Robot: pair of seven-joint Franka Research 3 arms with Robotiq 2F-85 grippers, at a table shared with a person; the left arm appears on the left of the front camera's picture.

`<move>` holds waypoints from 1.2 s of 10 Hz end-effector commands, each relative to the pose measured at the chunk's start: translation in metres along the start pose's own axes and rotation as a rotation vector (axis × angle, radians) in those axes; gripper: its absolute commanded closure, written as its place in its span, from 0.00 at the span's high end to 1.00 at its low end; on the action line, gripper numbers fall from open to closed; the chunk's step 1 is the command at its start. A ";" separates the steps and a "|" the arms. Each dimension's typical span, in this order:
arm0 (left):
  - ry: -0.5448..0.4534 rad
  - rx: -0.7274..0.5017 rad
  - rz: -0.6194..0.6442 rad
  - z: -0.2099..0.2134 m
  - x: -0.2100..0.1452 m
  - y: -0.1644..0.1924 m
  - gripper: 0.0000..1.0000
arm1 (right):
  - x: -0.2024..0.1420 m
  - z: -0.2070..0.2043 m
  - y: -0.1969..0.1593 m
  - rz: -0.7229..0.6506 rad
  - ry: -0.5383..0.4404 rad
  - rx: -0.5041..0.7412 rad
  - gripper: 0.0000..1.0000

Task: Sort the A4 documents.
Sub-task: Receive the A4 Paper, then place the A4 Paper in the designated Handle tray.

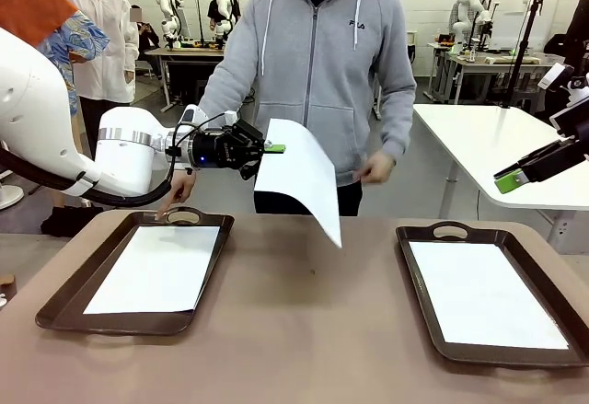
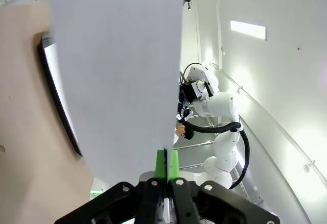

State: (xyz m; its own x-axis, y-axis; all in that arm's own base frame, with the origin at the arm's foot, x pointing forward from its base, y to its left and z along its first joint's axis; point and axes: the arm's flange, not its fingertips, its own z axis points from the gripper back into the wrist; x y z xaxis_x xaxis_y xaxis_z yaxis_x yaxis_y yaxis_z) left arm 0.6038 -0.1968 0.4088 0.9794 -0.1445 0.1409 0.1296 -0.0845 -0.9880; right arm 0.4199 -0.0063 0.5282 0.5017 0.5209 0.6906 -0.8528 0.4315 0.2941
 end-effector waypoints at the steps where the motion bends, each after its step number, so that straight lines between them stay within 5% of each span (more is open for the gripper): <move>1: -0.005 0.004 0.001 0.000 0.001 0.000 0.00 | 0.000 0.000 0.001 0.002 -0.003 0.004 1.00; 10: 0.025 0.062 0.033 0.012 -0.005 -0.009 0.01 | 0.000 0.000 0.001 0.002 -0.003 0.004 1.00; 12: 0.141 0.065 0.056 0.021 -0.030 -0.039 0.01 | 0.000 0.000 0.001 0.002 -0.003 0.004 1.00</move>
State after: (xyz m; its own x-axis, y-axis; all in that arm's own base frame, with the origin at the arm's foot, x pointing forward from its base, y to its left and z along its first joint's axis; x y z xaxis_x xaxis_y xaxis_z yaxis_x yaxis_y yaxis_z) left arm 0.5915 -0.1801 0.4236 0.9680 -0.2226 0.1157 0.1117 -0.0306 -0.9933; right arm 0.4200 -0.0064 0.5281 0.5020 0.5209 0.6905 -0.8527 0.4316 0.2944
